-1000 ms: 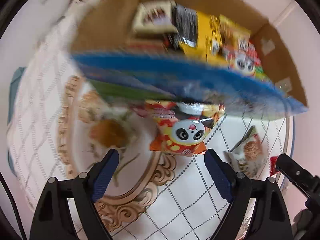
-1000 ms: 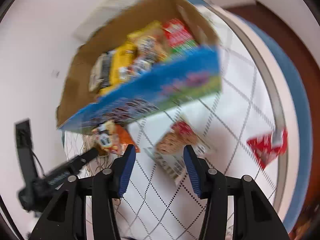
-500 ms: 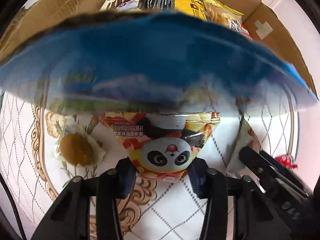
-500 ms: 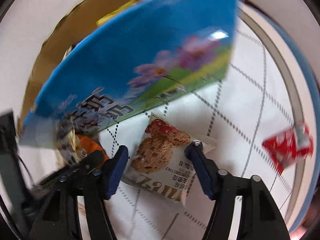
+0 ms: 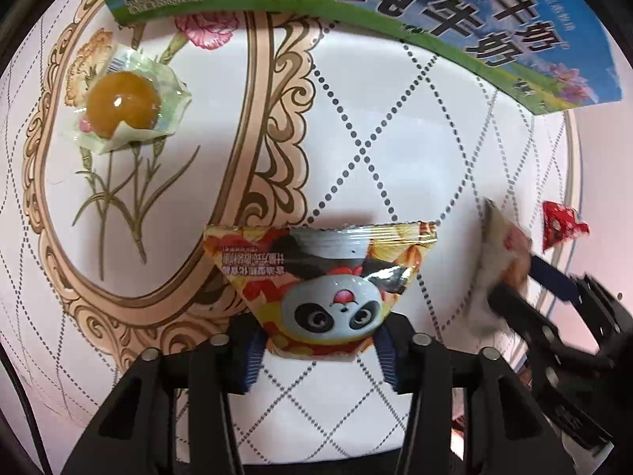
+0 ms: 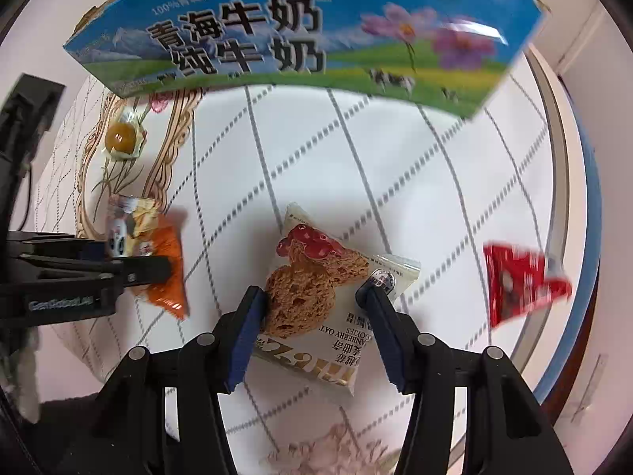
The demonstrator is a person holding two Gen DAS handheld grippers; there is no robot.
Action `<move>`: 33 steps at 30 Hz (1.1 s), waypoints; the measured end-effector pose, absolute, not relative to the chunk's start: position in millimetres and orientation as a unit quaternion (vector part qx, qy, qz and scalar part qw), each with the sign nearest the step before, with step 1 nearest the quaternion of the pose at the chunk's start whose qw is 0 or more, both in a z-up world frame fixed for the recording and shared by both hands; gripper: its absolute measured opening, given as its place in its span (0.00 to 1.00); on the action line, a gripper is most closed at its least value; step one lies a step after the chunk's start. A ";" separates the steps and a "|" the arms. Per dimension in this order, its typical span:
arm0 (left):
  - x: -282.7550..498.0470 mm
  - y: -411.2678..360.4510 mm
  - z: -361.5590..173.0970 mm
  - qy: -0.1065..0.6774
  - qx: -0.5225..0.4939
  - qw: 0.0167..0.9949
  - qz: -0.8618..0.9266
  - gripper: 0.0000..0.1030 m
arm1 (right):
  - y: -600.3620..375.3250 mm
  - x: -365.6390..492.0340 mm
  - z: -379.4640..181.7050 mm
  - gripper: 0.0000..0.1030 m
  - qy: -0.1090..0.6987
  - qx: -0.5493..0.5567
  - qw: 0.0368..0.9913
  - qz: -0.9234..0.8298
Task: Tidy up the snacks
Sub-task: 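Grasp the orange panda packet with left tool while right tool grasps oat cookie pack, then carry both packets into the box and open both tools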
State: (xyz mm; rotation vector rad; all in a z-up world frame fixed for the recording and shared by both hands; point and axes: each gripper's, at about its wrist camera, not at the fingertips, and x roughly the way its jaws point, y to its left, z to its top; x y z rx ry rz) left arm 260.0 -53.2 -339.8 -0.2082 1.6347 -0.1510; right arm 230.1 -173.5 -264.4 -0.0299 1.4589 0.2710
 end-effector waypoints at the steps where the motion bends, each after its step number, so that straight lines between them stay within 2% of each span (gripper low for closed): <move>1: 260.9 -54.8 -343.1 0.729 -0.092 0.675 -0.064 0.48 | -181.8 225.1 -266.4 0.65 0.665 0.007 0.736 0.122; 2: 260.6 -54.0 -345.0 0.729 -0.092 0.675 -0.063 0.49 | -185.3 225.6 -265.8 0.68 0.665 0.024 0.737 0.119; 10: 250.0 -56.2 -359.0 0.720 -0.088 0.687 -0.051 0.49 | -221.4 227.7 -274.2 0.68 0.672 0.101 0.729 0.083; 30: 249.1 -52.4 -357.7 0.718 -0.093 0.688 -0.046 0.49 | -202.0 238.9 -303.5 0.69 0.675 0.108 0.726 0.067; 32: 251.4 -52.1 -357.7 0.717 -0.092 0.690 -0.046 0.48 | -201.1 239.3 -304.2 0.66 0.673 0.104 0.729 0.066; 33: 250.9 -52.3 -355.1 0.714 -0.090 0.693 -0.047 0.44 | -200.7 239.3 -303.2 0.64 0.670 0.100 0.733 0.067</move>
